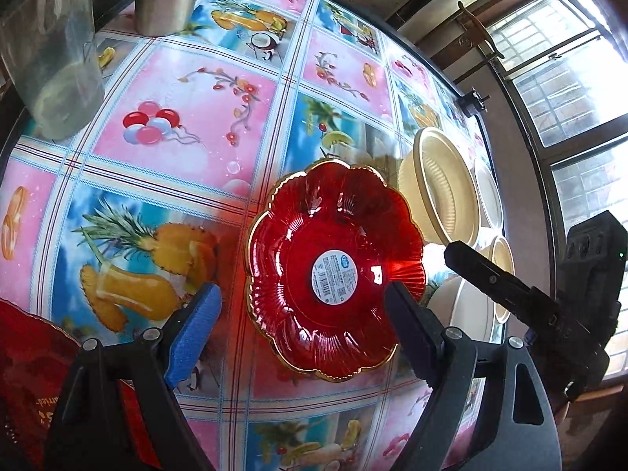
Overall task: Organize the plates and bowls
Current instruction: 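Move the left gripper to the small red scalloped plate's rim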
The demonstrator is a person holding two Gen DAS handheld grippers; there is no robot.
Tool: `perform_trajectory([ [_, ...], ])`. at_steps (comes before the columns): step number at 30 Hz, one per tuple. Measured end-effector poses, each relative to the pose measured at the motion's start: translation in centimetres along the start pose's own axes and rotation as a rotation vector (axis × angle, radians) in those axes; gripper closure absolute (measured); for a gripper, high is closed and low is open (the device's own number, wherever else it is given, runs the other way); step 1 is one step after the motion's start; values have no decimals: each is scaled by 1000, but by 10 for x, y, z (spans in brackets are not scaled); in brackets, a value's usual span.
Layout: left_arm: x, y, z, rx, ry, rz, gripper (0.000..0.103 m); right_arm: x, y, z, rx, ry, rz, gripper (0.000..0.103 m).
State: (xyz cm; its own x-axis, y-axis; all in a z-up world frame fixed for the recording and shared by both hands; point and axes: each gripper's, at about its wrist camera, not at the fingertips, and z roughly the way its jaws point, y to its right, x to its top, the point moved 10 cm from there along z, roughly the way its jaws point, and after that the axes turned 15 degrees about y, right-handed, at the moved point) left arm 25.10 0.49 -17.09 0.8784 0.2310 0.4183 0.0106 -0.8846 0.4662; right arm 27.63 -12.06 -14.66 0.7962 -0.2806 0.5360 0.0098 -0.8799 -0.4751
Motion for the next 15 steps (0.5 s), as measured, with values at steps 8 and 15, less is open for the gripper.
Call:
perform_trajectory([
  [8,-5,3,6,-5,-11,-6,18,-9,33,14,-102,-60,40,59],
  [15,-4,7,7,-18,-15,-3,18,-18,31,25,-70,-101,48,60],
])
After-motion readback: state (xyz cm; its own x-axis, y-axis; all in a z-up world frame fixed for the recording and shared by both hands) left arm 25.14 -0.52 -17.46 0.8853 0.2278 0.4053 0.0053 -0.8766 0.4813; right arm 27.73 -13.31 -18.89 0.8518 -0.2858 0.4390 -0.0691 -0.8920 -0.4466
